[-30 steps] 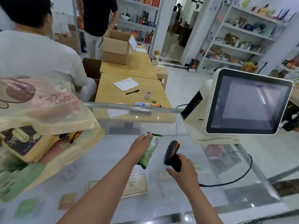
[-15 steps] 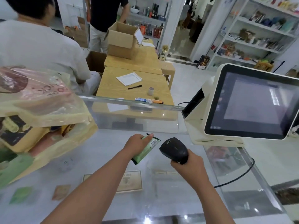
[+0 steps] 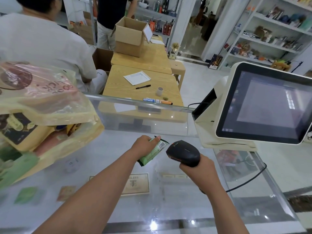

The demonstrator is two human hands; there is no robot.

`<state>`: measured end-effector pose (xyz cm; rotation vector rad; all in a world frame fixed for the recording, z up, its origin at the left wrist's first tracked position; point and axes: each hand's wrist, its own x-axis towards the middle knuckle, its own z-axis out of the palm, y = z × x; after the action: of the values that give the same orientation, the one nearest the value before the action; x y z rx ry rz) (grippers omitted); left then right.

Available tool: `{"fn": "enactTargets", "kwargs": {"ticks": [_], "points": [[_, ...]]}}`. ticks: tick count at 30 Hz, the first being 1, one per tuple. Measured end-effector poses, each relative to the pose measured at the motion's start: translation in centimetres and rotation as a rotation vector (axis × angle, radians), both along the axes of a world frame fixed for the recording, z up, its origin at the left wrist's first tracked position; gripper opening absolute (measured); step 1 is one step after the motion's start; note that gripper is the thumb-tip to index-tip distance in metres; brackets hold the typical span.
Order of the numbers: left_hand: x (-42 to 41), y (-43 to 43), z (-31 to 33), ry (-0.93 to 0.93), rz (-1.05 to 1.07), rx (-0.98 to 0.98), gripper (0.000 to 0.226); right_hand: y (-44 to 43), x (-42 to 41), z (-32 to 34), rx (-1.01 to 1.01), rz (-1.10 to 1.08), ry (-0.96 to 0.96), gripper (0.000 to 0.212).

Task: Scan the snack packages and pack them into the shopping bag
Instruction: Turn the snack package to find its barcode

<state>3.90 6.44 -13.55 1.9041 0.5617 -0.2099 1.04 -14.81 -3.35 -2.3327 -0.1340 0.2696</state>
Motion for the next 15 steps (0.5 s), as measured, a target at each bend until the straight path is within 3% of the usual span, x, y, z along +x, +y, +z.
{"fn": "enactTargets", "kwargs": {"ticks": [6, 15], "points": [[-0.1, 0.0, 0.2, 0.001, 0.008, -0.032, 0.068, 0.0, 0.0, 0.3, 0.010, -0.008, 0.017, 0.020], [-0.4, -0.1, 0.7, -0.004, 0.026, -0.069, 0.061, 0.0, 0.5, -0.9, -0.011, -0.005, -0.046, 0.016]]}}
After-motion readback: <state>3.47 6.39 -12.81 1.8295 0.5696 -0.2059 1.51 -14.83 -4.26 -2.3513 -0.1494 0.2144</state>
